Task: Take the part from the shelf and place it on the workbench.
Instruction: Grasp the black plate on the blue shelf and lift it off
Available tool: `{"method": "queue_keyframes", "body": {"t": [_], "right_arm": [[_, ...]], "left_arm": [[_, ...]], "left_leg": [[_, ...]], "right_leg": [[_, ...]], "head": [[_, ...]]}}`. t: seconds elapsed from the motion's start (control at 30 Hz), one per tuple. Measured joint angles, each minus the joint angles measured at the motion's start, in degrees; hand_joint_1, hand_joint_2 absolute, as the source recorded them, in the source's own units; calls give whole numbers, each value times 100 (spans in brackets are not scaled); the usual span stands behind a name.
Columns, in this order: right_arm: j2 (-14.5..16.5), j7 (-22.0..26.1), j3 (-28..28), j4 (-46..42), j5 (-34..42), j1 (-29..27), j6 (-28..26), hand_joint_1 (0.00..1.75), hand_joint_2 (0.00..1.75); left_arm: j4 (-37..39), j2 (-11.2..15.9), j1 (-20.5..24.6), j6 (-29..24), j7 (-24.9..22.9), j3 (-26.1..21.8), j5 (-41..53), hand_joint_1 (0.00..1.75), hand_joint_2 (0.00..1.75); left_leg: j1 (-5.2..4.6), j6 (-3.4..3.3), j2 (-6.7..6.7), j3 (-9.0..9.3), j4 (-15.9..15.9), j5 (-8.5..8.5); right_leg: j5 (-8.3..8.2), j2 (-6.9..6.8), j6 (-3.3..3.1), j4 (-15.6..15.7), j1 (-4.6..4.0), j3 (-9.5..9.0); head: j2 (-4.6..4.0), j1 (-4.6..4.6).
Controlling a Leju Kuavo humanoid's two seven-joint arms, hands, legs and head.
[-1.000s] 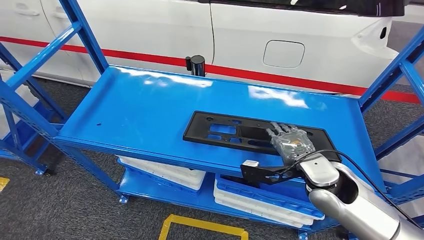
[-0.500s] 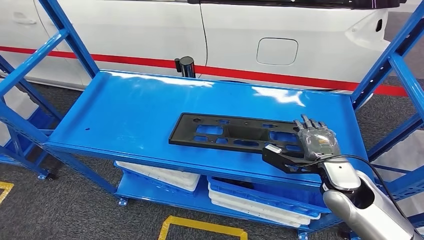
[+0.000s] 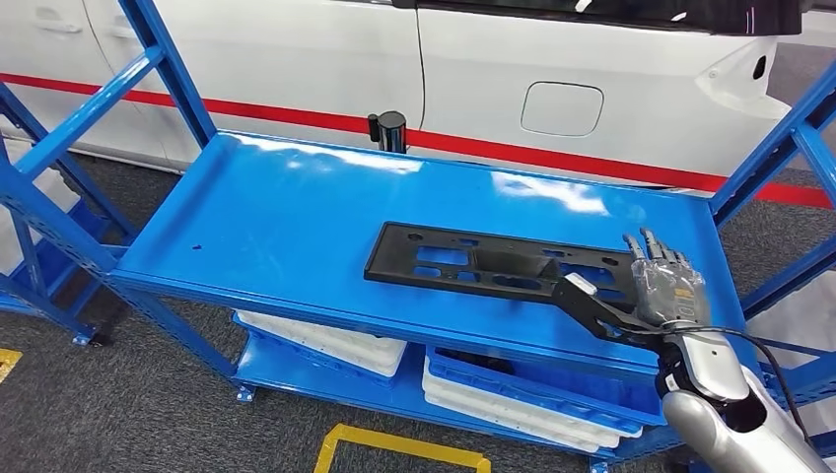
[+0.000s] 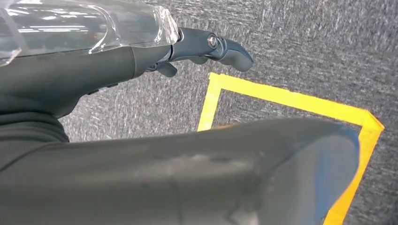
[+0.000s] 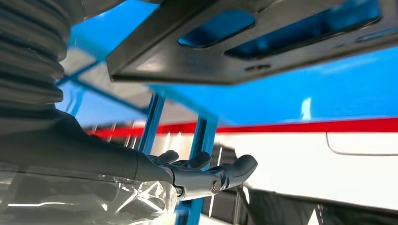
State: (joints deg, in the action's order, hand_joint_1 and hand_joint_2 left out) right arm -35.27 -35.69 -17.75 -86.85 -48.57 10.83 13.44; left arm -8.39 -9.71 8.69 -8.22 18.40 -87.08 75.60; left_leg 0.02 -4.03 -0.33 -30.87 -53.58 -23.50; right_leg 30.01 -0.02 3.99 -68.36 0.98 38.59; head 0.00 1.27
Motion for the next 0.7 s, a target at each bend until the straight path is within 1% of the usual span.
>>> {"method": "queue_keyframes", "body": {"t": [0.03, 0.07, 0.1, 0.13, 0.17, 0.23, 0.27, 0.3, 0.33, 0.37, 0.4, 0.43, 0.47, 0.5, 0.53, 0.57, 0.6, 0.63, 0.67, 0.7], "right_arm": [[-18, 0, -33, 4, 109, 9, -67, 0, 175], [-37, 0, -73, 5, 205, 30, -114, 0, 175], [-55, 0, -119, 5, 283, 56, -141, 0, 175], [-71, 0, -169, 4, 341, 81, -152, 0, 175], [-83, 0, -223, 4, 387, 102, -156, 0, 175], [-101, 0, -341, 3, 460, 144, -155, 0, 175], [-107, 0, -403, 2, 491, 178, -153, 0, 175], [-112, 0, -469, 2, 519, 218, -146, 0, 175], [-116, 0, -538, 1, 549, 258, -132, 0, 175], [-118, 0, -607, 1, 588, 289, -105, 0, 175], [-119, 0, -684, 1, 632, 309, -69, 0, 175], [-119, 0, -765, 1, 678, 324, -30, 0, 175], [-119, 0, -844, 1, 720, 343, 7, 0, 175], [-120, 0, -927, 0, 750, 373, 32, 0, 175], [-121, 0, -999, -3, 767, 413, 46, 0, 175], [-124, 0, -1057, -10, 778, 455, 51, 0, 175], [-129, 0, -1103, -17, 782, 488, 53, 0, 175], [-138, 0, -1134, -25, 783, 510, 56, 0, 175], [-147, 0, -1165, -31, 791, 524, 60, 0, 175], [-156, 0, -1198, -32, 820, 537, 71, 0, 175]], "left_arm": [[0, -1, 2, 1, 12, 0, 14, 0, 0], [0, -1, 5, 2, 25, 0, 24, 0, 0], [0, -2, 8, 3, 37, -1, 32, 0, 0], [0, -2, 10, 5, 47, -1, 36, 0, 0], [0, -2, 11, 7, 53, -2, 36, 0, 0], [0, -1, 12, 9, 60, -2, 37, 0, 0], [0, -1, 13, 9, 61, -2, 37, 0, 0], [1, -1, 14, 11, 62, -2, 38, 0, 0], [1, -2, 13, 14, 63, -2, 38, 0, 0], [2, -3, 12, 17, 63, -2, 38, 0, 0], [2, -3, 9, 19, 63, -3, 37, 0, 0], [2, -2, 6, 21, 64, -4, 36, 0, 0], [2, -1, 4, 22, 65, -6, 36, 0, 0], [2, 0, 4, 25, 67, -11, 36, 0, 0], [2, 1, 4, 27, 69, -20, 36, 0, 0], [2, 1, 8, 28, 71, -28, 36, 0, 0], [2, 1, 14, 28, 74, -37, 36, 0, 0], [2, 1, 19, 28, 77, -42, 36, 0, 0], [2, 1, 20, 29, 79, -46, 35, 0, 0], [2, 1, 18, 33, 80, -49, 35, 0, 0]], "left_leg": [[-1, 8, -2, 9, -1, -6], [-13, 23, -3, 16, -5, -15], [-25, 45, -4, 20, -9, -25], [-36, 70, -3, 21, -12, -34], [-42, 97, -3, 21, -12, -38], [-32, 160, -2, 17, -27, -57], [-22, 196, -1, -14, -108, -118], [-13, 231, 0, -101, -308, -245], [3, 261, 1, -248, -636, -429], [12, 285, 2, -441, -1056, -637], [23, 303, 2, -642, -1478, -809], [34, 321, 2, -781, -1765, -888], [48, 340, 2, -820, -1834, -855], [67, 361, 3, -740, -1654, -715], [89, 377, 4, -561, -1277, -514], [105, 382, 5, -337, -820, -317], [114, 374, 3, -153, -427, -171], [115, 358, 0, -40, -176, -89], [105, 332, -4, 5, -60, -63], [95, 303, -8, -2, -42, -56]], "right_leg": [[-217, 0, -10, 426, 3, -204], [-394, 1, -28, 868, -4, -421], [-519, 3, -55, 1208, -15, -587], [-569, 5, -83, 1393, -28, -677], [-567, 7, -113, 1440, -45, -695], [-587, 4, -178, 1449, -38, -689], [-598, 0, -210, 1457, -27, -689], [-610, -4, -242, 1466, -14, -688], [-616, -7, -263, 1468, -9, -685], [-616, -4, -276, 1467, -9, -680], [-617, 0, -284, 1466, -7, -675], [-617, 5, -285, 1464, -1, -673], [-616, 9, -285, 1463, 7, -674], [-615, 13, -282, 1461, 17, -677], [-613, 20, -275, 1459, 26, -684], [-610, 27, -260, 1457, 26, -689], [-601, 35, -237, 1446, 18, -690], [-597, 40, -207, 1439, 7, -689], [-596, 40, -170, 1436, -3, -686], [-597, 41, -134, 1436, -5, -684]], "head": [[0, 0], [0, 0], [0, -1], [0, -3], [0, -4], [0, -5], [0, -7], [0, -14], [0, -22], [0, -30], [0, -34], [0, -35], [0, -36], [0, -37], [0, -38], [0, -41], [0, -45], [0, -43], [0, -41], [0, -36]]}}
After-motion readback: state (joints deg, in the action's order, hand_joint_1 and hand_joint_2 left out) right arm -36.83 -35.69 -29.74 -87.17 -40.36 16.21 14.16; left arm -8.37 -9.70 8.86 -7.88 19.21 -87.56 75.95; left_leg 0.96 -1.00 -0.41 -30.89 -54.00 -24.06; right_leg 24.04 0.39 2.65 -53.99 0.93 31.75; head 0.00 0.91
